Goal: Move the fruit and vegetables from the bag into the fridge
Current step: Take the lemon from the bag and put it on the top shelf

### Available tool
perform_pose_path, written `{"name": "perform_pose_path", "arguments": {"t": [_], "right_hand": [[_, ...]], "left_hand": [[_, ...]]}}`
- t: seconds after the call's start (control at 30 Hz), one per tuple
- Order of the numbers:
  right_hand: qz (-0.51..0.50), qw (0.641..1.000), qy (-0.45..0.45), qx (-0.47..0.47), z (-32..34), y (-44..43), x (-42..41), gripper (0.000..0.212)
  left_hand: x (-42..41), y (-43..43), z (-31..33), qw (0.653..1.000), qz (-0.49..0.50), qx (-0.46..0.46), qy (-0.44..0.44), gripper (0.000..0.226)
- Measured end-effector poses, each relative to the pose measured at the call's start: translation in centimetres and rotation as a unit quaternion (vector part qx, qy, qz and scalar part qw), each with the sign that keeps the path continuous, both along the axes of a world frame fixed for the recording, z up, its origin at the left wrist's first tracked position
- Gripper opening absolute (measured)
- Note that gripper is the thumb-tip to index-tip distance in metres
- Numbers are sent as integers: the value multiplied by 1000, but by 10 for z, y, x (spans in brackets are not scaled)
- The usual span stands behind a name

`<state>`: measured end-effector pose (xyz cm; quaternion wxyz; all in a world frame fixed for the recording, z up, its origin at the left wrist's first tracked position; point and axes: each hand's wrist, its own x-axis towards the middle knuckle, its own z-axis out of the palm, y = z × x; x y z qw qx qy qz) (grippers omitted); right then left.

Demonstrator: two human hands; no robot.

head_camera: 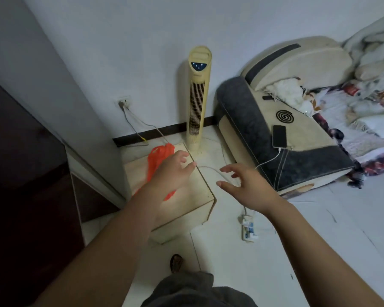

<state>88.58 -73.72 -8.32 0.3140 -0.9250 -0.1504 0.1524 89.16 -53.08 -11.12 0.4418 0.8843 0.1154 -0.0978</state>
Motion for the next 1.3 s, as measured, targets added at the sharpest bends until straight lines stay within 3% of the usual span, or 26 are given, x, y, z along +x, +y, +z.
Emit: {"name": "perform_pose_path", "arguments": {"t": [0.13, 0.37, 0.7, 0.8, 0.93, 1.03, 1.13, 1.3], "right_hand": [[21, 1000, -6, 2, -10, 17, 43, 46], [109, 993, 32, -12, -48, 70, 120, 50], [321, 937, 131, -52, -115, 155, 255, 42], [340, 930, 121, -66, -145, 183, 293, 43], [356, 928, 111, -23, -188, 236, 322, 23], [320, 942, 93, -43, -237, 269, 327, 38], [299, 949, 77, -62, -284, 291, 321, 38], [346, 932, 88, -59, -345, 281, 317, 43]], "left_hand": [[35, 35, -7, 998, 42, 41, -3, 32], [54, 84, -46, 992, 115, 8, 59, 32], [85, 128, -98, 951, 253, 37, 171, 37], [105, 129, -125, 947, 268, 52, 172, 39], [123, 132, -170, 941, 293, 44, 165, 42], [128, 137, -204, 934, 315, 31, 165, 41], [131, 143, -241, 920, 355, 8, 165, 38], [147, 142, -291, 908, 396, -19, 138, 41]]}}
